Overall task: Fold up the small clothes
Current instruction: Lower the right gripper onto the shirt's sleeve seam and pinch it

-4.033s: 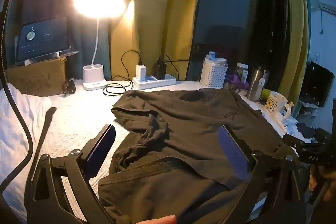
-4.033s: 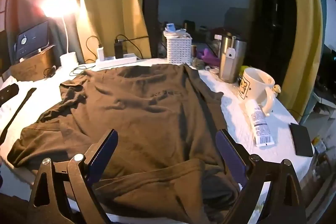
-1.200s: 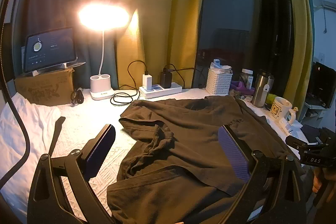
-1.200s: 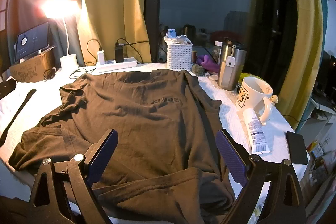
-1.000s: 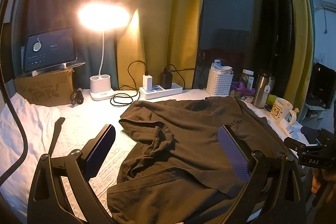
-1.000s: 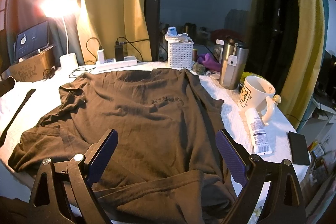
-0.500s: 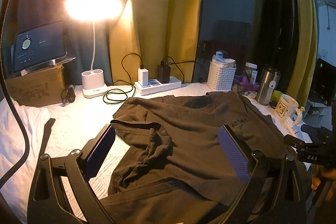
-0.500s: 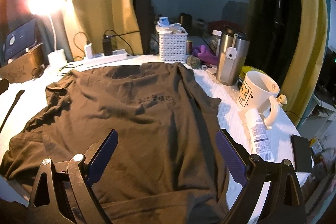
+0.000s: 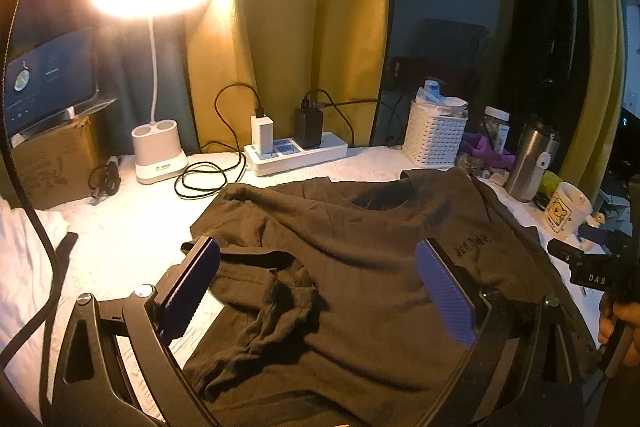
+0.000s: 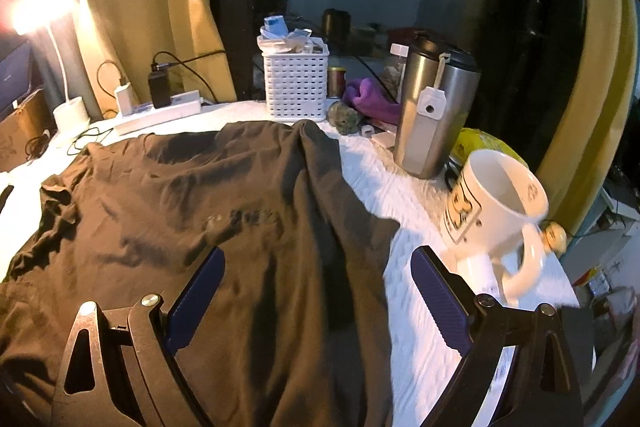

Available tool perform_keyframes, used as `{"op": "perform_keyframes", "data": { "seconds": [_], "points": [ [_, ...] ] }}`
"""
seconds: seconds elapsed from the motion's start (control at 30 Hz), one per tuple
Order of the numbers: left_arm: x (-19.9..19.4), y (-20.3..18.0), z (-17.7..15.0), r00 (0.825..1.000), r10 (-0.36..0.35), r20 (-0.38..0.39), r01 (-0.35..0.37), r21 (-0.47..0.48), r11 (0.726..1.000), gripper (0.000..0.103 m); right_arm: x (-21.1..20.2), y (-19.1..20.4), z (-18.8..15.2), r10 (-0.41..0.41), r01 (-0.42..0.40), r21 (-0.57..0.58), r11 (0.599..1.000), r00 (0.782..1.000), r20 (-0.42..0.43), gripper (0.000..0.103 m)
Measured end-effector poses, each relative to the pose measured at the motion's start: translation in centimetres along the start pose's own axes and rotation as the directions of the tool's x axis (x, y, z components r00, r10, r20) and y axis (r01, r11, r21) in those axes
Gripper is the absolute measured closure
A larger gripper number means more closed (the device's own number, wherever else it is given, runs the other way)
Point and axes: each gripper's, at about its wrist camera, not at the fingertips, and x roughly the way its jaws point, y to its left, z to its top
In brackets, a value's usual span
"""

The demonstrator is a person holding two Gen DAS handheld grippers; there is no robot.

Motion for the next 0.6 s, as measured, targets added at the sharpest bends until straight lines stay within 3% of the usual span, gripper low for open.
{"op": "perform_keyframes", "data": {
  "seconds": [0.3,0.6],
  "points": [
    [3.7,-0.1,1.4,0.999,0.028,-0.039,-0.029,-0.015,0.999,0.005,4.3,-1.0,3.3,0.021,-0.022,-0.031,0.999,0.999,-0.025,0.008],
    [7.0,-0.2,2.5,0.996,0.051,-0.076,-0.053,-0.024,0.998,0.005,9.9,-1.5,6.2,0.058,-0.064,-0.075,0.995,0.995,-0.081,0.034]
  ]
}}
